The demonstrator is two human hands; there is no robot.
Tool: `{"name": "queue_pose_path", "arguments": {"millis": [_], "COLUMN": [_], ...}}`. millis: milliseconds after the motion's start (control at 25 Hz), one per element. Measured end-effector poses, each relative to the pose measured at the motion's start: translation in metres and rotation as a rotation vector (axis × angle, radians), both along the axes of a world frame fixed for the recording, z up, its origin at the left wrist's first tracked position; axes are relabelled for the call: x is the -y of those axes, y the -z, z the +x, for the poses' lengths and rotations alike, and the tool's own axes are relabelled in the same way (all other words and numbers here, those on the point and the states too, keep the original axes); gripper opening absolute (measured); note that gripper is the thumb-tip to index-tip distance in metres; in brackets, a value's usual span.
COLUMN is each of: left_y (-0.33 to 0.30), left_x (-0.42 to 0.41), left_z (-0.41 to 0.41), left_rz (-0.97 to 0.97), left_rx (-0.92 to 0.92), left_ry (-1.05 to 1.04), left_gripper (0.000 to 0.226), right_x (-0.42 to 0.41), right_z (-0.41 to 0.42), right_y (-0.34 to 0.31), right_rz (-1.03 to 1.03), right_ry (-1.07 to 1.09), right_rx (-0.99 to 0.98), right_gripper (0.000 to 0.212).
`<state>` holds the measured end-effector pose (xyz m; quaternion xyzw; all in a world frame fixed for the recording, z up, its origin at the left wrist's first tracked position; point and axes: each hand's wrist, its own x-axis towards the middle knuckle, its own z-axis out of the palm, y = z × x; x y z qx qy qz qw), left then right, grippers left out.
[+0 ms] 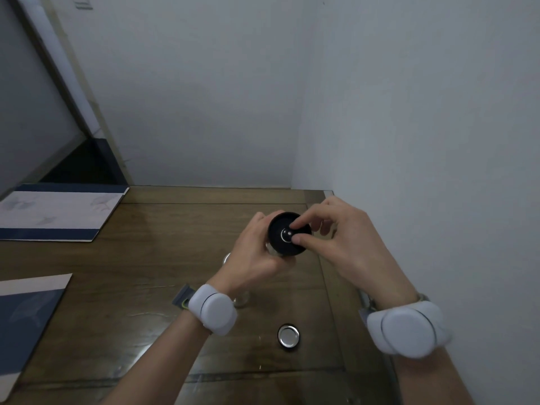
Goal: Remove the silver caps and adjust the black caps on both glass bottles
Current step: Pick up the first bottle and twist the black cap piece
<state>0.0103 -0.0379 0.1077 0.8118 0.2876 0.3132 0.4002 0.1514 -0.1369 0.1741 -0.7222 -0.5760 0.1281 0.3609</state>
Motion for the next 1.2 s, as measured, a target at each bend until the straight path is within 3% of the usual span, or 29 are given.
{"name": "queue_pose_path", "arguments": {"millis": [240,400,640,1040,1200], "left_y": [-0.005,-0.005,-0.004,-0.001,-0.005], "left_x": [0.0,0.002,0.0,-0.002,0.002], "left_z": [0.004,0.006,0.01,0.018,0.018], "left_rz": [0.032,0.041,0.063,0.036,-0.027], "left_rx": [0.038,0.093,0.159,0.187,0.191], "left_ry": [-0.048,-0.084,-0.123,-0.177,-0.14], "left_gripper": [0.041,0.055,0.041,0.035,0.042], "right_x": [-0.004,-0.01,-0.016,-0.028,-0.022], "right_z": [-0.012,-0.025,-0.041,-0.054,-0.041], "right_y": [0.011,0.019,0.024,0.027,0.024], "right_rz": [0.083,0.118,0.223,0.344,0.283], "right_ry": [0.149,0.289,0.422,0.504,0.44], "right_rx": [-0.114,-0.123,-0.155,-0.243,-0.133], "right_gripper": [0.017,0.026,0.027,0.032,0.031]}}
